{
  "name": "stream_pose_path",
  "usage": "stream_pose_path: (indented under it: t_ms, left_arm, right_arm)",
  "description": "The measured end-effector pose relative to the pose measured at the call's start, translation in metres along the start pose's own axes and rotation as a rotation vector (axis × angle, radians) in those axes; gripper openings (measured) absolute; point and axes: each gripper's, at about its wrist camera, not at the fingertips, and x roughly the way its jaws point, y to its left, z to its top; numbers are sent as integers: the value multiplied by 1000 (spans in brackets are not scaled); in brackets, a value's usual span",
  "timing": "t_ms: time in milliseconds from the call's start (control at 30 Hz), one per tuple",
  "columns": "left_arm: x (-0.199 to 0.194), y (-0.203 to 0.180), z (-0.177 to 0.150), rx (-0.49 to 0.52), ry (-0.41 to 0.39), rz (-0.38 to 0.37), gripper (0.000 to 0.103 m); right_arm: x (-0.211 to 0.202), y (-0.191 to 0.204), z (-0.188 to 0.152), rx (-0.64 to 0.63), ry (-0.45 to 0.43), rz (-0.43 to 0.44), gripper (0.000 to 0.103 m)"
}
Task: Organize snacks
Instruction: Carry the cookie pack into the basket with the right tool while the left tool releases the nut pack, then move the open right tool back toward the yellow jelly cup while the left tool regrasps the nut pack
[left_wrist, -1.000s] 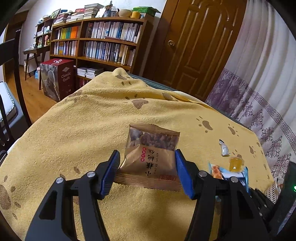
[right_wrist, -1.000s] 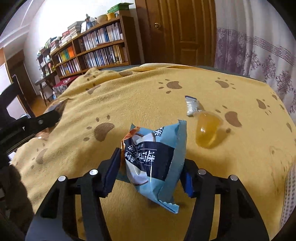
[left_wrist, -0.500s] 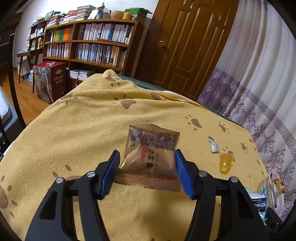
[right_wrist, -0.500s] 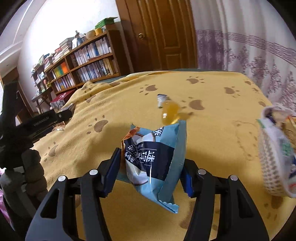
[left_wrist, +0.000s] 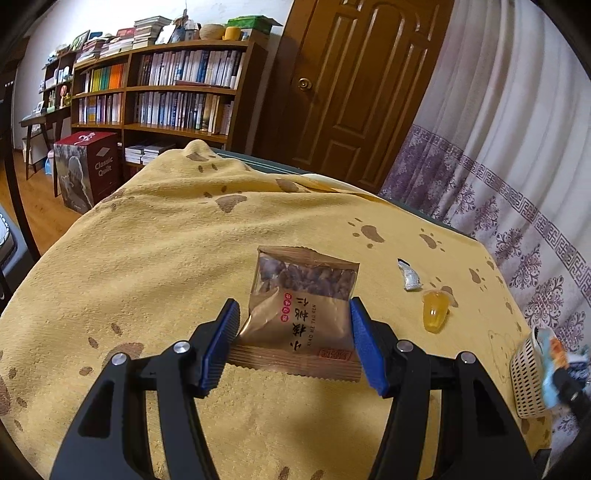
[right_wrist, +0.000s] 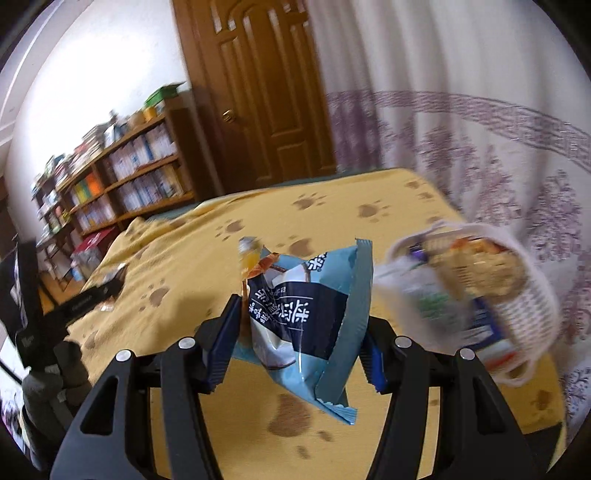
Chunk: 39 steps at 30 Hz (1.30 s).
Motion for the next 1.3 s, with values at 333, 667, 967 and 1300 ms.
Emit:
stream_pose_path:
  t_ms: [333,667,967,1300]
  left_arm:
    - [2,-3,-2,9,5,-3,61]
    - [4,-5,-4,13,10,-7,61]
    - [2,-3,-3,13,-3,-18,60]
    - [3,-3,-2,2,3,-19,60]
  right_arm:
    - [-17,-86,11,187,-39,-143,60]
    - [13,-136,4,293,36,-135,63]
    - [-14,-138,8,294,-53,-203,75]
    - [-55,-109,12,221,-118,-113,77]
